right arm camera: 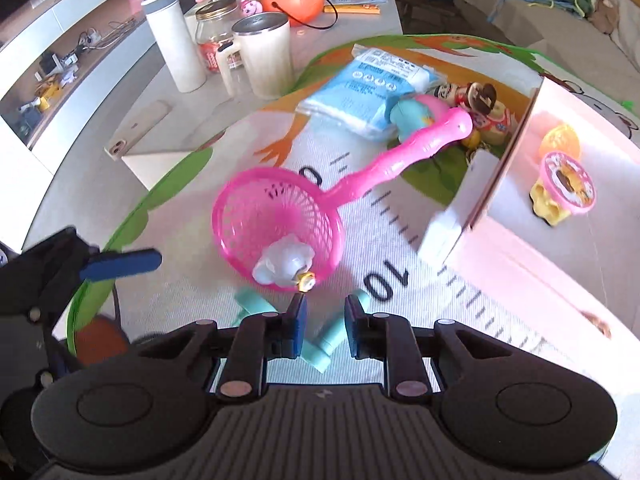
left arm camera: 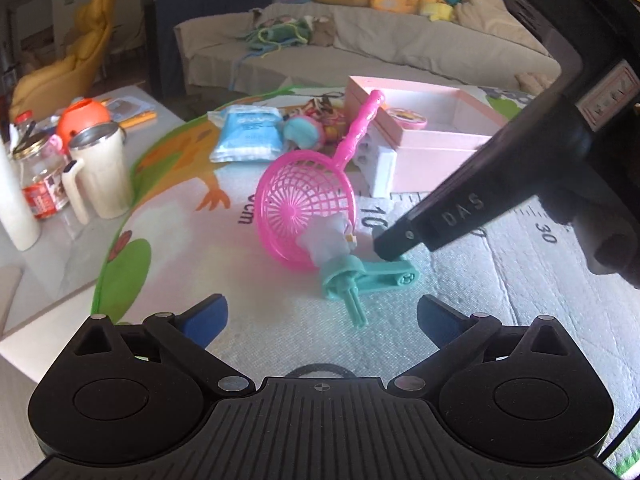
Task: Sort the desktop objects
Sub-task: 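Reach the right gripper into the toy pile and grasp the white star toy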
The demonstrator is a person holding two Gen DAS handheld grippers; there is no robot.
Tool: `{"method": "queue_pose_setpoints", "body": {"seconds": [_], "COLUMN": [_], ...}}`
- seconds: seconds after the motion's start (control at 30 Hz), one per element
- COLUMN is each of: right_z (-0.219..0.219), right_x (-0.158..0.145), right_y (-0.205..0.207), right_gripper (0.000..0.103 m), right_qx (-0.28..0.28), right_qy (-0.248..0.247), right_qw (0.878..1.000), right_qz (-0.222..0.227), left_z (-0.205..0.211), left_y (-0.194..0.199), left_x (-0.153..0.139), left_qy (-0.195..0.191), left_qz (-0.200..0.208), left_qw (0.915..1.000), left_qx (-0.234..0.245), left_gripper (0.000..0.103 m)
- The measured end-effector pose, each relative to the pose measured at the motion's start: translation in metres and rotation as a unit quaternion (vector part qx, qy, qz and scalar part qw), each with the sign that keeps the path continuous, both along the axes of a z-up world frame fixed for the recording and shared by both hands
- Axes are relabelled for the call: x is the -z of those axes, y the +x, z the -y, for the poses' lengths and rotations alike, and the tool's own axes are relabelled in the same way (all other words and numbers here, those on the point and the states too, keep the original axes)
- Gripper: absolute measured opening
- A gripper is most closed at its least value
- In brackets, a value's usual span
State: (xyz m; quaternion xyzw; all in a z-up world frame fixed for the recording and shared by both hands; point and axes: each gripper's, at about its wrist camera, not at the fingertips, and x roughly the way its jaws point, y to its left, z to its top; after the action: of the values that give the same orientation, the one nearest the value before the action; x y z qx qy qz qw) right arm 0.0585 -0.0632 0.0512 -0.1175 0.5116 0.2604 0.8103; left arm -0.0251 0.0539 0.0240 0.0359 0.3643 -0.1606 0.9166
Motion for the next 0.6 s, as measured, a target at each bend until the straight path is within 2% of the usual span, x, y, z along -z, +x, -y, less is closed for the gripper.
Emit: {"method": "queue_pose_setpoints", "body": {"seconds": [0.2,0.27,0.3,0.33,0.4,0.43,0.5,0.6], "right_z": [0.036,0.048,0.052,0.055,0.056,0.051,0.038,0.010], "right_x": [0.001,-0.006,-0.011,-0.017,-0.025,-0.028,-0.026,-0.012], "right_y": [-0.042,-0.048,-0.048,-0.048,-0.044,-0.039,-0.030,-0.016], "right_gripper": [0.021,0.022,0.025,0.029,0.045,0.046,0.050,0.051], "right_qx": [0.023,0.033,0.037,0.043,0.050,0.053,0.054,0.050], "right_qy": [-0.056,-0.019,0.007,0.037,0.091,0.116,0.138,0.144], "right_qw": [0.996,0.996,0.997,0.996,0.993,0.990,0.987,0.987], "right_qz": [0.071,0.075,0.072,0.068,0.061,0.057,0.056,0.046], "left_z": [0.004,0.003,0.002,0.002,0.004,0.005,0.010,0.014], "left_y": [-0.003,-0.002,-0.002,-0.003,-0.004,-0.006,-0.011,-0.017], "left_x": [0.002,0.001,0.002,0.002,0.003,0.003,0.004,0.002], "left_qy": [0.008,0.011,0.014,0.017,0.021,0.023,0.028,0.035], "left_qz": [-0.004,-0.006,-0.007,-0.009,-0.014,-0.015,-0.018,-0.019], "left_qw": [0.9999,0.9998,0.9997,0.9995,0.9993,0.9993,0.9992,0.9991], "left_qx": [-0.005,-0.015,-0.020,-0.024,-0.027,-0.027,-0.021,-0.017], "left_gripper": [0.103,0.103,0.103,0.103,0.103,0.103,0.103,0.103]}}
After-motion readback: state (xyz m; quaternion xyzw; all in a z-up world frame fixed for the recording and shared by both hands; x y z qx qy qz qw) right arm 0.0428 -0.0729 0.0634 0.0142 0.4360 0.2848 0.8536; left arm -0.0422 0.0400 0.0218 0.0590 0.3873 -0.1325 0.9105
